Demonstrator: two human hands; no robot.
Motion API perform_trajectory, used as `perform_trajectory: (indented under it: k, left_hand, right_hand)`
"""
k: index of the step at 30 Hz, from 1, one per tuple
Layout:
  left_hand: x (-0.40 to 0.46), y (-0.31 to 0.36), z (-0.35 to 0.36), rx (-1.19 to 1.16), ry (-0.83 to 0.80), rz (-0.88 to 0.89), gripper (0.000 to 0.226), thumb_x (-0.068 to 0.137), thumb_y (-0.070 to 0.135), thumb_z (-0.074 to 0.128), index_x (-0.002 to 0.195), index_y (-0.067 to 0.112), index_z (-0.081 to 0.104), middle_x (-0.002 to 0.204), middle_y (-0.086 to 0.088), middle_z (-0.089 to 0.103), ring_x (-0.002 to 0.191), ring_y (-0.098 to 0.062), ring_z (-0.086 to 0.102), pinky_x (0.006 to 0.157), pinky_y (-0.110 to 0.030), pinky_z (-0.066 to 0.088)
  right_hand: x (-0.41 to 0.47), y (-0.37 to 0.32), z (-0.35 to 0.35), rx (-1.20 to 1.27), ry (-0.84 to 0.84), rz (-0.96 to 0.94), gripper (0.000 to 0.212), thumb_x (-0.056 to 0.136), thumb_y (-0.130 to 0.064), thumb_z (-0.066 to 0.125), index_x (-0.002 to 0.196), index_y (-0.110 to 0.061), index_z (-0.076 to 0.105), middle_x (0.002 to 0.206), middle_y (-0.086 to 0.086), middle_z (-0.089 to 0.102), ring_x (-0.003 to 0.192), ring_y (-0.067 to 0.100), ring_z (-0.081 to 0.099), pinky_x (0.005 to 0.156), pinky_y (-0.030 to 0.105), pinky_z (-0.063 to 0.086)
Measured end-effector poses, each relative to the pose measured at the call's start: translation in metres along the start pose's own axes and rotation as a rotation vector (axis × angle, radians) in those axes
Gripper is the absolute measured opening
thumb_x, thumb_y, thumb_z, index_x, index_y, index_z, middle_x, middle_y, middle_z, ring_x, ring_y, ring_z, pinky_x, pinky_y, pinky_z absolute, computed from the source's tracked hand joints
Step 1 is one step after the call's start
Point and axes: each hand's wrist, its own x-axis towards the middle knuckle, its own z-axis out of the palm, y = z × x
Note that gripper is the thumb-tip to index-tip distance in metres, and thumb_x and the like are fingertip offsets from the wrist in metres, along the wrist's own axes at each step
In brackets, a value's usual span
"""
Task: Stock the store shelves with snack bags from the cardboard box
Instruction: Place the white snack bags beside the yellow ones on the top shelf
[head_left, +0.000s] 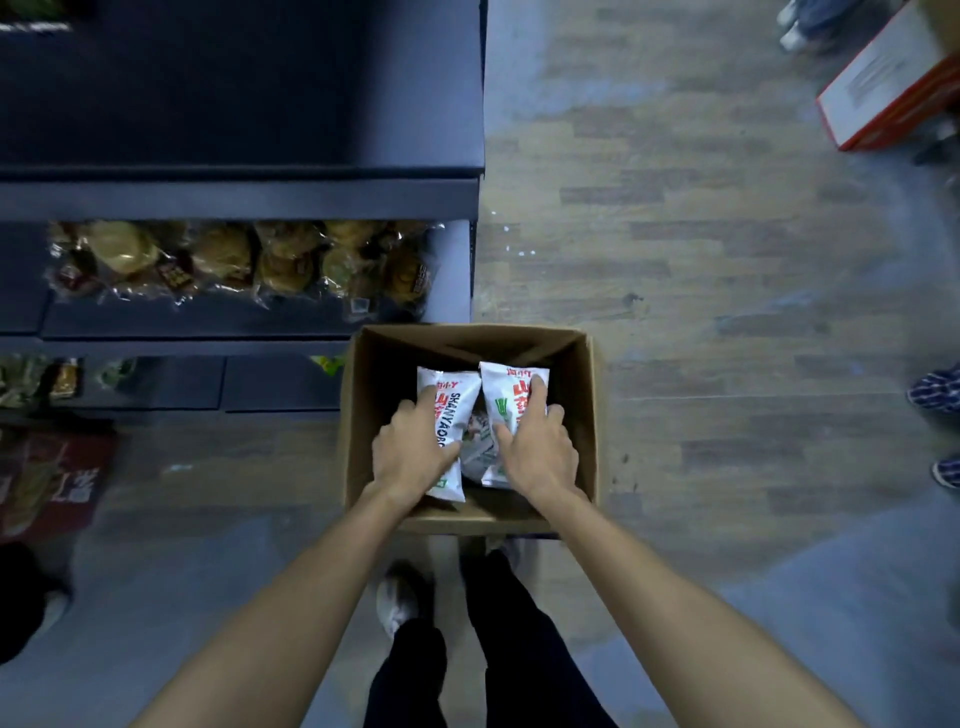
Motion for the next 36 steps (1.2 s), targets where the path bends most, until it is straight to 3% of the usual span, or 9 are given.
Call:
perform_trajectory:
  k: [7, 11, 17, 24, 28, 32, 36]
  left_hand:
    - [-0.056, -0.002, -0.084, 0.046, 0.175, 0.114, 0.070, 0.081, 0.040, 0.070, 0.140, 0.028, 0.035, 0.115, -0.003, 0.055, 0.099, -0.025, 0.060, 0.070, -0.034, 0.049]
    - [-0.090, -0.012, -0.143, 0.121, 0.349, 0.146, 0.074, 0.087, 0.040, 0.062, 0.147, 0.025, 0.022, 0.126, -0.011, 0.053, 0.100, -0.034, 0.062, 0.071, -0.040, 0.051]
    - [-0.155, -0.034, -0.256, 0.027, 0.638, 0.191, 0.071, 0.084, 0.044, 0.062, 0.144, 0.026, 0.029, 0.105, -0.006, 0.055, 0.089, -0.033, 0.063, 0.068, -0.042, 0.052]
    - [-0.211, -0.021, -0.417, -0.002, 0.918, 0.283, 0.069, 0.082, 0.042, 0.065, 0.142, 0.026, 0.036, 0.104, -0.004, 0.055, 0.087, -0.030, 0.063, 0.066, -0.038, 0.050]
    - [-0.218, -0.004, -0.488, -0.032, 1.058, 0.334, 0.068, 0.082, 0.046, 0.064, 0.142, 0.025, 0.038, 0.105, -0.006, 0.057, 0.088, -0.032, 0.064, 0.065, -0.039, 0.049]
    - [-0.202, 0.015, -0.535, -0.047, 1.161, 0.352, 0.065, 0.087, 0.047, 0.060, 0.142, 0.021, 0.038, 0.117, -0.007, 0.058, 0.096, -0.032, 0.064, 0.071, -0.041, 0.052]
    - [-0.167, 0.036, -0.567, -0.037, 1.213, 0.321, 0.064, 0.089, 0.049, 0.059, 0.141, 0.024, 0.034, 0.115, -0.007, 0.057, 0.092, -0.028, 0.064, 0.065, -0.037, 0.052]
  right_hand:
    - [-0.074, -0.038, -0.047, 0.121, 0.077, -0.084, 0.076, 0.096, -0.043, 0.054, 0.155, -0.024, 0.009, 0.130, 0.012, 0.043, 0.111, 0.033, 0.053, 0.085, 0.041, 0.045]
    - [-0.122, -0.084, -0.069, 0.134, 0.196, -0.204, 0.075, 0.096, -0.041, 0.054, 0.154, -0.023, 0.010, 0.130, 0.013, 0.045, 0.113, 0.036, 0.053, 0.084, 0.043, 0.046]
    - [-0.193, -0.167, -0.122, 0.253, 0.386, -0.357, 0.076, 0.094, -0.041, 0.057, 0.153, -0.025, 0.012, 0.140, 0.010, 0.045, 0.122, 0.032, 0.050, 0.093, 0.043, 0.045]
    - [-0.261, -0.279, -0.229, 0.405, 0.617, -0.561, 0.063, 0.089, -0.048, 0.058, 0.140, -0.034, 0.023, 0.114, 0.005, 0.059, 0.098, 0.031, 0.060, 0.077, 0.038, 0.048]
    - [-0.277, -0.329, -0.288, 0.454, 0.702, -0.666, 0.063, 0.089, -0.048, 0.059, 0.139, -0.032, 0.024, 0.113, 0.006, 0.058, 0.098, 0.033, 0.060, 0.082, 0.045, 0.051]
    - [-0.267, -0.365, -0.333, 0.445, 0.749, -0.733, 0.062, 0.090, -0.048, 0.059, 0.139, -0.034, 0.024, 0.114, 0.004, 0.060, 0.101, 0.031, 0.060, 0.079, 0.042, 0.047]
    - [-0.236, -0.390, -0.369, 0.431, 0.780, -0.749, 0.061, 0.090, -0.047, 0.060, 0.136, -0.034, 0.024, 0.109, 0.002, 0.060, 0.095, 0.028, 0.060, 0.079, 0.043, 0.050]
